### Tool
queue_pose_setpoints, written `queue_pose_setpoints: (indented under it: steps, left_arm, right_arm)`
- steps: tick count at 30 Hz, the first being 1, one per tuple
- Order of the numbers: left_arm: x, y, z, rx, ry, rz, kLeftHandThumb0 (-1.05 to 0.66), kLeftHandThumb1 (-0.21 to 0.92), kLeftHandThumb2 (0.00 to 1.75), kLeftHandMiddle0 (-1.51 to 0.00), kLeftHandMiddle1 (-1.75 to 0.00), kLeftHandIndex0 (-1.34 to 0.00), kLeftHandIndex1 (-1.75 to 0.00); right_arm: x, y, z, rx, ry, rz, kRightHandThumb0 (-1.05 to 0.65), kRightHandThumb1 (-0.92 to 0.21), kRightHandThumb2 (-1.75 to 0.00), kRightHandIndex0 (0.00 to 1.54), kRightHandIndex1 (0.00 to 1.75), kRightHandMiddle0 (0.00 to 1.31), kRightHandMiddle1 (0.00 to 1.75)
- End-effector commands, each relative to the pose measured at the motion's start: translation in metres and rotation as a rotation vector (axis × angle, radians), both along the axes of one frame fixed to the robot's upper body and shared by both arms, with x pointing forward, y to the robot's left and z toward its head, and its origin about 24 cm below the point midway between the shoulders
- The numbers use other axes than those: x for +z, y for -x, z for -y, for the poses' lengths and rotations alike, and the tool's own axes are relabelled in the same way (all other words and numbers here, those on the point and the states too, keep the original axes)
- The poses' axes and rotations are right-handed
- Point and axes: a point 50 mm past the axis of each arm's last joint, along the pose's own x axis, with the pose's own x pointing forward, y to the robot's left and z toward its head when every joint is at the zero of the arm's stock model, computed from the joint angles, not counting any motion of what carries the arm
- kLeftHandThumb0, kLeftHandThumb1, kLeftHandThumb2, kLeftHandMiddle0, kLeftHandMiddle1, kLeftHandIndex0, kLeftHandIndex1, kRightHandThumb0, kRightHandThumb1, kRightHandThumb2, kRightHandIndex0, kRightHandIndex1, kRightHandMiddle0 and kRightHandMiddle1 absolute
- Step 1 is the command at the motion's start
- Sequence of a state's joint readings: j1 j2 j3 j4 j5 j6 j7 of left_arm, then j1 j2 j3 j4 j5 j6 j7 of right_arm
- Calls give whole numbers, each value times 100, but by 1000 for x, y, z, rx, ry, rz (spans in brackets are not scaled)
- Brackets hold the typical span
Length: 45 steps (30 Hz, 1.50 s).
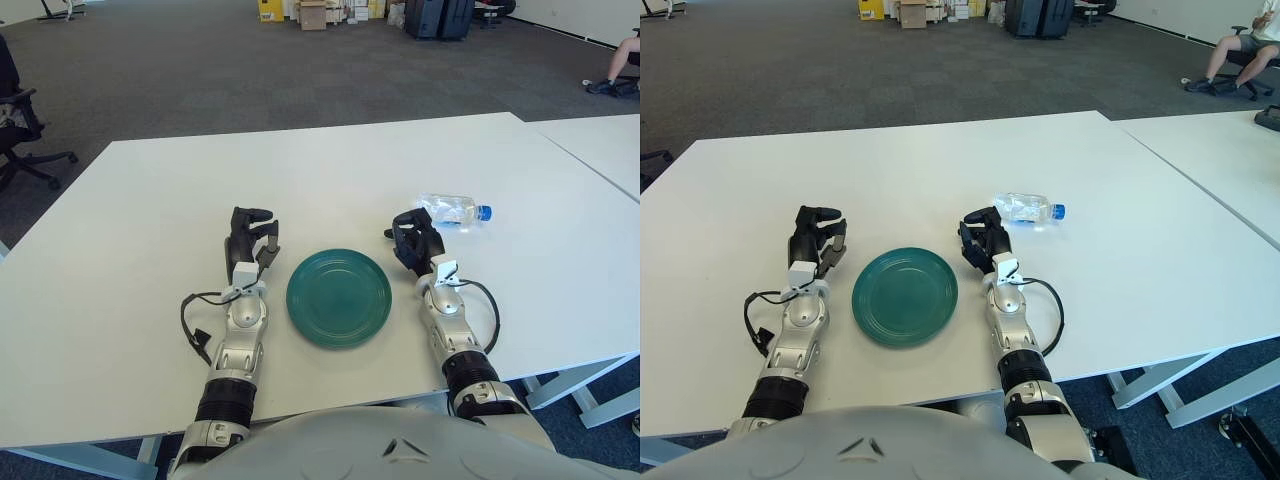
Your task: Put the bottle into the plate.
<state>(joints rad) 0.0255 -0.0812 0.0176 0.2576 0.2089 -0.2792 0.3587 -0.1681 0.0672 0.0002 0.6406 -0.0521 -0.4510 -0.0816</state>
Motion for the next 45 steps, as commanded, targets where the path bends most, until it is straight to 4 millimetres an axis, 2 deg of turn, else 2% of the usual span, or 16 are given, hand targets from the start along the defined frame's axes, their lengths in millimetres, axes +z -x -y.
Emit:
queue_pose_setpoints:
  steps: [1,24,31,35,40,45]
  left_arm:
    - [2,-3,1,-12,-6,11,-35,92,46,-58,-88,-26,-168]
    - [2,-4,3,-6,5,9,-35,92,45,-59,-88,-27,-167]
    - [2,-6,2,-9,7,11,-35,92,45,-59,-88,-27,-167]
    - [2,-7,3,-11,6,12,-35,92,45,-59,-88,-27,-167]
    - [2,-10,4,-12,5,12,-35,92,45,-60,-89,-27,-167]
    - [1,-12,5,-13,3,10,-35,92,45,-60,-89,-27,-167]
  right_arm:
    - [-4,3,2,0,-3,-20,-35,-92,-51,37,114,20,175]
    - [-3,5,2,8,-20,-14,-34,-92,-51,40,116,19,175]
    - [21,10,3,-12,-33,94,-35,-92,-50,40,115,21,173]
    - [71,2,12,-33,-38,328,-35,-91,-49,39,114,24,171]
    - [94,-1,17,-50,-12,468,-35,-92,-46,39,114,25,168]
    - [124,-24,21,-96,93,637,-35,-92,-45,35,112,27,167]
